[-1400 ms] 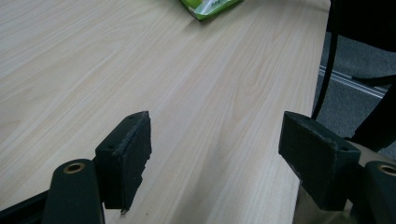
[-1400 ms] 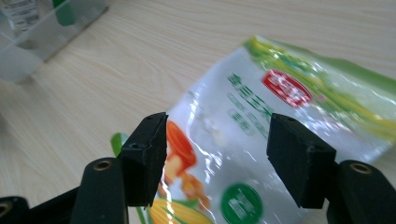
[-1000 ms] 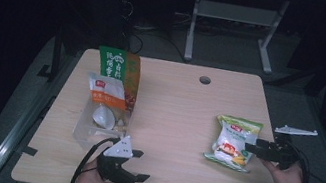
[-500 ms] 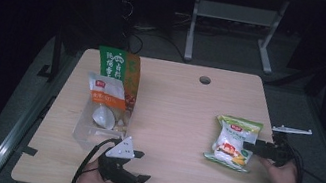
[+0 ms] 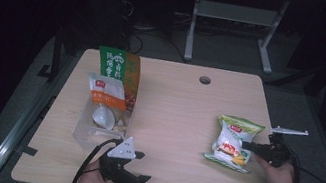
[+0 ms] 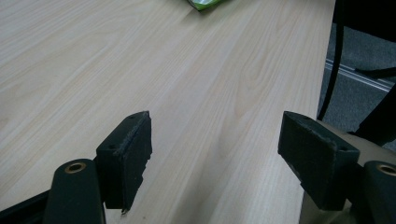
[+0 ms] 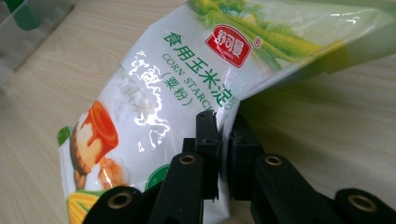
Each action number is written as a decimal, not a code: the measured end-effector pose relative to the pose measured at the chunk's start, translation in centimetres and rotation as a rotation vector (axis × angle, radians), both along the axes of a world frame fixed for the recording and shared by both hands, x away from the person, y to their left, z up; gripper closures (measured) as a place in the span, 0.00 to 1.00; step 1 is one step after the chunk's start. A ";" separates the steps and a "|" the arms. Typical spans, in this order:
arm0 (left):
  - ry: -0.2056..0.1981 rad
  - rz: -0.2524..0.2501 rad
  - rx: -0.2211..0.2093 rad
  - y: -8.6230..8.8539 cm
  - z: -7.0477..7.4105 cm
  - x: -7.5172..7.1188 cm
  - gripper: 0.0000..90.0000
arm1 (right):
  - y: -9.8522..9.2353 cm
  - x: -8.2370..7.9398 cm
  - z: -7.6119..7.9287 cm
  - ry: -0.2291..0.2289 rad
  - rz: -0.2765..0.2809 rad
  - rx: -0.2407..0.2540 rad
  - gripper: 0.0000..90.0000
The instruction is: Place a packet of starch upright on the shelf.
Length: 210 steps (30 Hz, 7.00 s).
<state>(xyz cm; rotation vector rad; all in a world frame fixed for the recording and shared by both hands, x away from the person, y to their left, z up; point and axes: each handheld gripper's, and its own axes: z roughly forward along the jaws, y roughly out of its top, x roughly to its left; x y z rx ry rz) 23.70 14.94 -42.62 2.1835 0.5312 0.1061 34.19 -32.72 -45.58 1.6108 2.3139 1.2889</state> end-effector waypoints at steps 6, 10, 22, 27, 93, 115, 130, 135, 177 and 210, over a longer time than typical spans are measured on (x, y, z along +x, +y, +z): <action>0.008 0.011 -0.015 0.0 0.0 0.2 0.28 | 0.2 -0.8 0.4 -0.032 0.021 0.025 0.97; 0.013 0.017 -0.033 -0.1 0.2 0.5 0.28 | 0.9 -1.5 0.7 -0.066 0.034 0.050 0.97; 0.010 -0.001 -0.039 -2.3 0.8 1.4 0.29 | 2.7 -3.0 3.3 -0.160 0.080 0.088 0.98; 0.013 -0.011 -0.041 -3.4 0.8 1.8 0.29 | 3.6 -3.7 4.5 -0.197 0.127 0.112 0.98; 0.020 0.147 -0.113 -4.0 2.2 6.4 0.99 | 15.5 -3.8 4.5 -0.306 0.514 0.029 0.78; 0.016 0.129 -0.082 -3.6 2.6 5.7 0.81 | 16.9 -3.6 4.6 -0.310 0.496 -0.021 0.96; -0.017 0.118 -0.056 -1.3 2.7 2.9 0.60 | 17.1 -3.1 5.4 -0.287 0.470 0.001 0.99; -0.032 0.098 -0.054 -0.5 2.8 1.7 0.57 | 17.5 -2.9 6.2 -0.282 0.474 -0.001 0.99; -0.041 0.000 -0.039 2.1 1.3 -2.0 0.47 | 26.3 0.2 14.9 -0.360 0.599 0.133 0.99; -0.018 0.009 -0.028 4.5 0.0 -3.5 0.41 | 40.5 1.7 11.6 -0.275 0.749 0.214 0.99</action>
